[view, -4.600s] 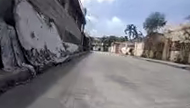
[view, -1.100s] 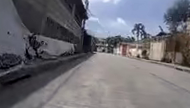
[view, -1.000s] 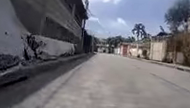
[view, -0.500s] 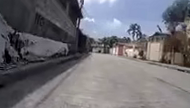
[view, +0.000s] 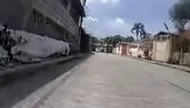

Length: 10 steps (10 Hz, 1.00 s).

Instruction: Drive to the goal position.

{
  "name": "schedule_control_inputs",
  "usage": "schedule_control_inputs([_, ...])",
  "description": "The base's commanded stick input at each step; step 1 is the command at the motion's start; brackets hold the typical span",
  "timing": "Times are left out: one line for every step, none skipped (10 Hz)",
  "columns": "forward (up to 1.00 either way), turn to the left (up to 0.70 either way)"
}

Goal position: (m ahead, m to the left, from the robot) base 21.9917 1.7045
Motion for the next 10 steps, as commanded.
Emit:
schedule_control_inputs([1.00,0.00])
schedule_control_inputs([1.00,0.00])
schedule_control_inputs([1.00,0.00])
schedule_control_inputs([1.00,0.00])
schedule_control_inputs([1.00,0.00])
schedule_control_inputs([1.00,0.00])
schedule_control_inputs([1.00,0.00])
schedule_control_inputs([1.00,0.00])
schedule_control_inputs([1.00,0.00])
schedule_control_inputs([1.00,0.00])
